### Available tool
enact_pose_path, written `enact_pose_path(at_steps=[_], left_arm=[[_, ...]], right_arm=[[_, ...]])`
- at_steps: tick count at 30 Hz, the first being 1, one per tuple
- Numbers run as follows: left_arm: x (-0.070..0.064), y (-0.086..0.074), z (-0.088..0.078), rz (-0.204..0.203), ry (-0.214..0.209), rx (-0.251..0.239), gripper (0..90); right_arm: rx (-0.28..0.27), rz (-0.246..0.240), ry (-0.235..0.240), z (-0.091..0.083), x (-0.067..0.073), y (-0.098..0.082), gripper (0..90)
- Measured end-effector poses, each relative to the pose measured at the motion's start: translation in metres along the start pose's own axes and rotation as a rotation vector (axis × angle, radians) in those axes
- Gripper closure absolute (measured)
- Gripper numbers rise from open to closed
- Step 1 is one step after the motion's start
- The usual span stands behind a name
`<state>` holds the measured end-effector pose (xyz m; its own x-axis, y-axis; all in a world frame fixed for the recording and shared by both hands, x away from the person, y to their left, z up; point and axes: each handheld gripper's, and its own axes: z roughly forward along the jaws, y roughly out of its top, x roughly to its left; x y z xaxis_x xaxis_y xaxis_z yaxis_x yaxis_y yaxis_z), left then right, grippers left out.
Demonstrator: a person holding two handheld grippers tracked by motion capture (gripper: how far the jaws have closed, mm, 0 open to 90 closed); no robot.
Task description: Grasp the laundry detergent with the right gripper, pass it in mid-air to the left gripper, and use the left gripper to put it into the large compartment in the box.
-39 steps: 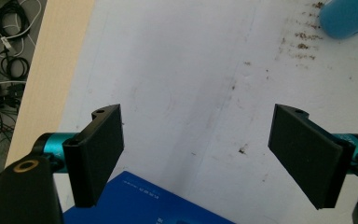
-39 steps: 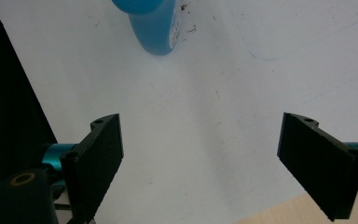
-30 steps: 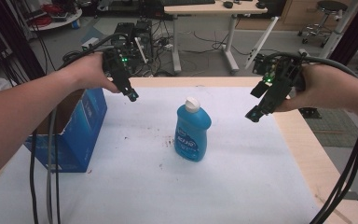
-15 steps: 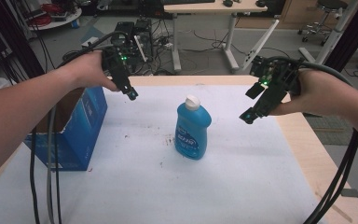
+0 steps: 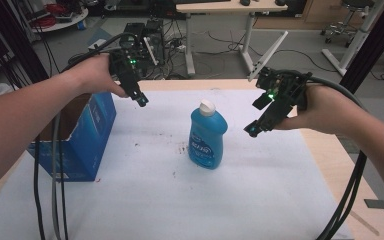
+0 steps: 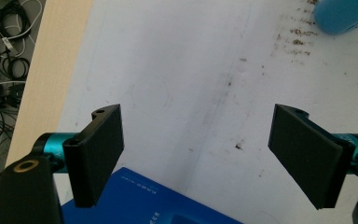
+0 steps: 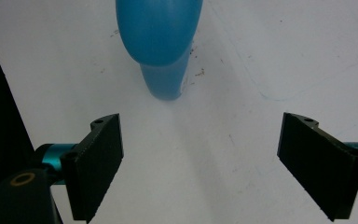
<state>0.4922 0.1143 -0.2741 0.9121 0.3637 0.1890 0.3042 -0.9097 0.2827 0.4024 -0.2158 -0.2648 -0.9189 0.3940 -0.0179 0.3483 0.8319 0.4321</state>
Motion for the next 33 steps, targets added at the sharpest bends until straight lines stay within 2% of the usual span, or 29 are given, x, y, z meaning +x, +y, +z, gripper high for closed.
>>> enact_pose_path(at_steps=[13,22,33], left_arm=[[-0.001,-0.003,0.000,0.000,-0.002,0.000,18.2],[-0.001,-0.005,0.000,-0.011,-0.001,-0.009,18.2],[-0.002,-0.004,0.000,-0.001,0.001,0.000,18.2]], right_arm=[[-0.035,0.013,0.018,0.028,0.007,0.005,13.4],[-0.056,0.017,0.007,0.043,0.013,0.011,13.4],[-0.089,0.028,-0.001,0.058,0.019,0.017,13.4]])
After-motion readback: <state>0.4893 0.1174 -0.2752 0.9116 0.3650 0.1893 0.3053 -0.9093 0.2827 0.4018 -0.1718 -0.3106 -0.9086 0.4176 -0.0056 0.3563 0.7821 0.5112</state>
